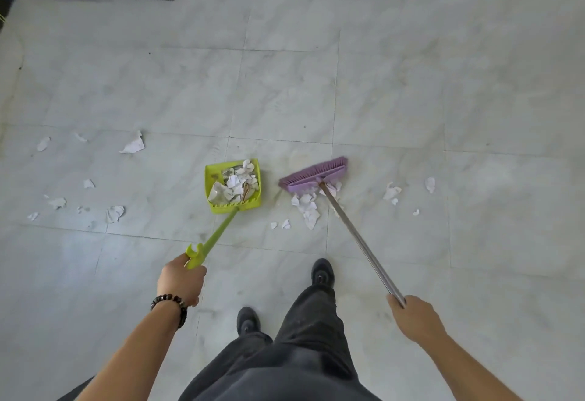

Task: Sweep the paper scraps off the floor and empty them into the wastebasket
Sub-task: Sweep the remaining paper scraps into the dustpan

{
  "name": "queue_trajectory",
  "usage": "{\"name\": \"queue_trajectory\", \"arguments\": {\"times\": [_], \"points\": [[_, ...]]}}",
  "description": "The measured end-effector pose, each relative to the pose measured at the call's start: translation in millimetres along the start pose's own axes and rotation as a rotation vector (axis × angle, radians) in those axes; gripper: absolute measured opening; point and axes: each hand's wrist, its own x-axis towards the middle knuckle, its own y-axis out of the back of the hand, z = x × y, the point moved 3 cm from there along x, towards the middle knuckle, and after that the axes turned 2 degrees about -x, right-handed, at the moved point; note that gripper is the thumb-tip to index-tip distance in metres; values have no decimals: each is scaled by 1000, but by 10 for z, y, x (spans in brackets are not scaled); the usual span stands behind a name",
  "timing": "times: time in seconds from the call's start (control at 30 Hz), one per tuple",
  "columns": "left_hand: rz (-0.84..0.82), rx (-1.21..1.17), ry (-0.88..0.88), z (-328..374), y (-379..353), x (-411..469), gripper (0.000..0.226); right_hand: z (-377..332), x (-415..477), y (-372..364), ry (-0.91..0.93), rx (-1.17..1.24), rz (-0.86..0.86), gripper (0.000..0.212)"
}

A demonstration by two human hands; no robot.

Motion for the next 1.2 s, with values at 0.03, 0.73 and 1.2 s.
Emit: {"name": "queue_trajectory", "arguments": {"times": [0.03, 0.73, 1.2], "points": [[-1, 10, -12, -22, 42, 48, 28, -8, -106, -69, 11, 3, 16, 51], [-169, 193, -263, -1330, 1133, 141, 16, -111, -2282, -1213, -156, -186, 225, 42], [-365, 519, -333, -1370, 944, -13, 39, -1476, -1501, -549, -236, 281, -22, 15]]}}
